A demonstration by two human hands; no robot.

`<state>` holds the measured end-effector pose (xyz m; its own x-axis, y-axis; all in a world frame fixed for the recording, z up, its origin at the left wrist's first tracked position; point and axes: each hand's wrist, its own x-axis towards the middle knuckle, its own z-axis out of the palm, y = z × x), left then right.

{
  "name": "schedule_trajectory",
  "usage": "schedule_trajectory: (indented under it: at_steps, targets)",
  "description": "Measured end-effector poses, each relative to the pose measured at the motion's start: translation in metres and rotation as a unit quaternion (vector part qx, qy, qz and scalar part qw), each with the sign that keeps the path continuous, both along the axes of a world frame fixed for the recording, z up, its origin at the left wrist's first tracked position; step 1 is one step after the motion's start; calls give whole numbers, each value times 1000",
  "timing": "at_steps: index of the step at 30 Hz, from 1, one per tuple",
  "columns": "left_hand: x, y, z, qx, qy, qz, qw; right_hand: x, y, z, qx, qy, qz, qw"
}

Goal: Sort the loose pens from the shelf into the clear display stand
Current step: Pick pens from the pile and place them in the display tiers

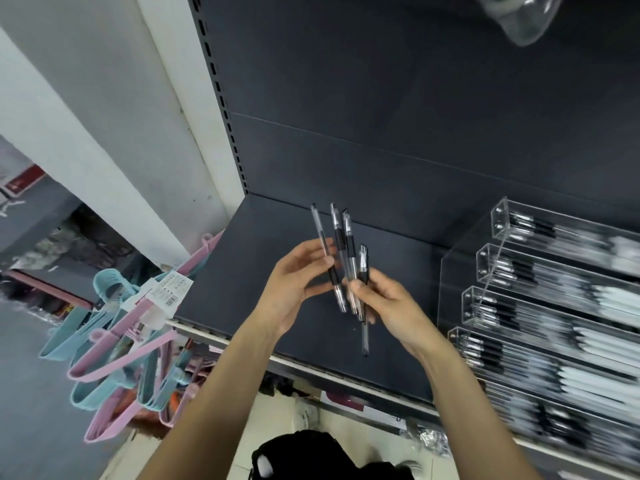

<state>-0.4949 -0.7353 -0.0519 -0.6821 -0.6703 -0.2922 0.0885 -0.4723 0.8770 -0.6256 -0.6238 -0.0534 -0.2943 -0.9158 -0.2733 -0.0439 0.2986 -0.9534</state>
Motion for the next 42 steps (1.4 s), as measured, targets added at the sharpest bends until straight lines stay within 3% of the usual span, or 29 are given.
schedule_trajectory:
  at_steps: [5,8,11,13,15,21,24,25,27,29,33,36,42]
  targets:
    - [-5,15,1,5,1,13,1000,-1,9,0,10,28,17,999]
    - [-7,21,-1,-57,-5,70,996,-3,12,1,23,47,9,999]
    - [0,20,-6,-228,-26,173,958,-2,14,4,28,19,-30,999]
    - [8,18,-11,-366,-51,166,914,0,16,7,20,-8,-26,999]
    - [14,20,-13,-445,-67,137,882,3,17,9,14,-25,-9,1000]
    - [22,34,-18,-472,-101,104,869,15,17,10,15,-74,-3,997]
    - [18,44,-20,-506,-158,126,838,22,17,8,23,-65,-5,998]
    - [15,49,-19,-482,-164,129,851,23,16,6,28,-53,-6,998]
    - [8,60,-15,-343,-132,131,921,26,15,3,42,24,-7,999]
    - [6,65,-14,-220,-91,148,960,28,15,1,42,108,-3,993]
    - [10,61,-16,-163,-85,163,969,25,20,-1,56,139,39,988]
    - [12,54,-16,-66,-72,160,982,19,25,1,74,150,79,983]
    - [11,47,-22,-40,-104,-27,993,13,37,5,98,221,129,962]
